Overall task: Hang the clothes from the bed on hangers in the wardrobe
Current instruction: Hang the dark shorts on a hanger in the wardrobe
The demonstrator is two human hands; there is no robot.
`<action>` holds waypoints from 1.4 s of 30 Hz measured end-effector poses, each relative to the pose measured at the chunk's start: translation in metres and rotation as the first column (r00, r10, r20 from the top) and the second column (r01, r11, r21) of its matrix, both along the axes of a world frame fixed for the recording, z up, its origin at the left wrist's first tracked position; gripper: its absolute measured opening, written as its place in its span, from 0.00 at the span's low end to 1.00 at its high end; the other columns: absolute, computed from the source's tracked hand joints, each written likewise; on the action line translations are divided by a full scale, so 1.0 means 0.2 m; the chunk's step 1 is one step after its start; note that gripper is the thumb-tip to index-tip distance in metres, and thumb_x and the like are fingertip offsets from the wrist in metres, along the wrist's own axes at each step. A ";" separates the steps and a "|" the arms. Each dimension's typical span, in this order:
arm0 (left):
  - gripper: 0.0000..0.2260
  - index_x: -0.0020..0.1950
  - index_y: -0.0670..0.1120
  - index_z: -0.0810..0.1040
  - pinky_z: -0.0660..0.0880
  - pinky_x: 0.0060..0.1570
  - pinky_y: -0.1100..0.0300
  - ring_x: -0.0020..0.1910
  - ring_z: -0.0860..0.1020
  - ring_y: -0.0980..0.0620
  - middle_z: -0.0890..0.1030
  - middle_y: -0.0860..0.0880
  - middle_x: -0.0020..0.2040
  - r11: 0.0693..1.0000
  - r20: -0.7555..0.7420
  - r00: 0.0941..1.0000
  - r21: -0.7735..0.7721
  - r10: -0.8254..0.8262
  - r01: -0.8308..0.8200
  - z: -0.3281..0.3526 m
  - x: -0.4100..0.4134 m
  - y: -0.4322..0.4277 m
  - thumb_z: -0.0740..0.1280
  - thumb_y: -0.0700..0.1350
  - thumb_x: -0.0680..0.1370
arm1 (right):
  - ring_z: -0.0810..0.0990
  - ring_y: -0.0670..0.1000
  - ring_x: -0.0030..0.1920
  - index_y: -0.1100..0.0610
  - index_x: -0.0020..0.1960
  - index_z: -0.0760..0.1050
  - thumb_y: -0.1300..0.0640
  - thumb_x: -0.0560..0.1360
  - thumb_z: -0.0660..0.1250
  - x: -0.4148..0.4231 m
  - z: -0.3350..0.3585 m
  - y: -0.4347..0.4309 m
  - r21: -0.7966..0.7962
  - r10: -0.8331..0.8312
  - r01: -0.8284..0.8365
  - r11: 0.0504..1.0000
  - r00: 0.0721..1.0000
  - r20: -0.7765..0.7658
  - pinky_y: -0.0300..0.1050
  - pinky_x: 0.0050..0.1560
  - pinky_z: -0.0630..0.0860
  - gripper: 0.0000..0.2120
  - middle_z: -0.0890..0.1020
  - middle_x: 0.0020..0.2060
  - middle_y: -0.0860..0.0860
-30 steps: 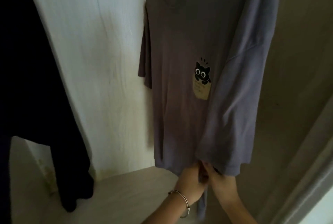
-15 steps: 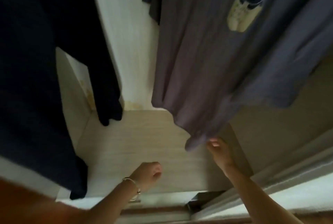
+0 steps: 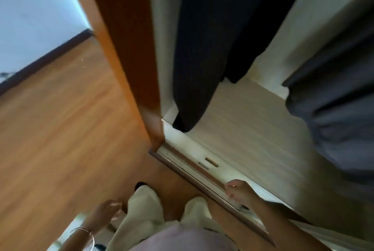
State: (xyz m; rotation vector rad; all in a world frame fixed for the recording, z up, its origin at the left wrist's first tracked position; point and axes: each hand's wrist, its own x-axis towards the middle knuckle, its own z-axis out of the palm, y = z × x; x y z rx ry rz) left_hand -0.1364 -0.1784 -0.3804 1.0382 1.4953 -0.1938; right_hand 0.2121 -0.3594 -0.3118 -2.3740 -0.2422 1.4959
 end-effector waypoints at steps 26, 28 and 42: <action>0.11 0.35 0.43 0.72 0.64 0.34 0.64 0.32 0.68 0.54 0.74 0.43 0.43 0.180 -0.199 0.203 -0.125 0.959 -0.976 -0.02 -0.93 0.30 0.62 0.33 0.77 | 0.78 0.53 0.52 0.58 0.52 0.80 0.56 0.77 0.59 -1.28 -0.18 2.40 -0.106 0.952 -0.946 0.305 0.304 0.026 0.45 0.53 0.73 0.12 0.81 0.49 0.52; 0.06 0.40 0.38 0.74 0.64 0.34 0.60 0.32 0.71 0.49 0.75 0.43 0.37 0.055 -0.178 0.088 -0.182 0.980 -0.982 -0.01 -1.02 0.46 0.61 0.33 0.77 | 0.78 0.50 0.48 0.55 0.48 0.79 0.54 0.78 0.59 -1.40 -0.18 2.65 -0.126 0.961 -0.953 0.275 0.274 0.020 0.44 0.51 0.73 0.10 0.80 0.45 0.49; 0.07 0.54 0.42 0.75 0.66 0.35 0.60 0.41 0.77 0.48 0.79 0.43 0.47 -0.609 -0.130 -0.604 0.002 0.786 -0.793 0.25 -1.43 0.76 0.60 0.42 0.79 | 0.76 0.49 0.35 0.55 0.42 0.75 0.57 0.78 0.57 -2.91 -0.20 3.59 -0.239 0.845 -0.813 -0.530 -0.531 -0.067 0.37 0.31 0.67 0.10 0.79 0.34 0.49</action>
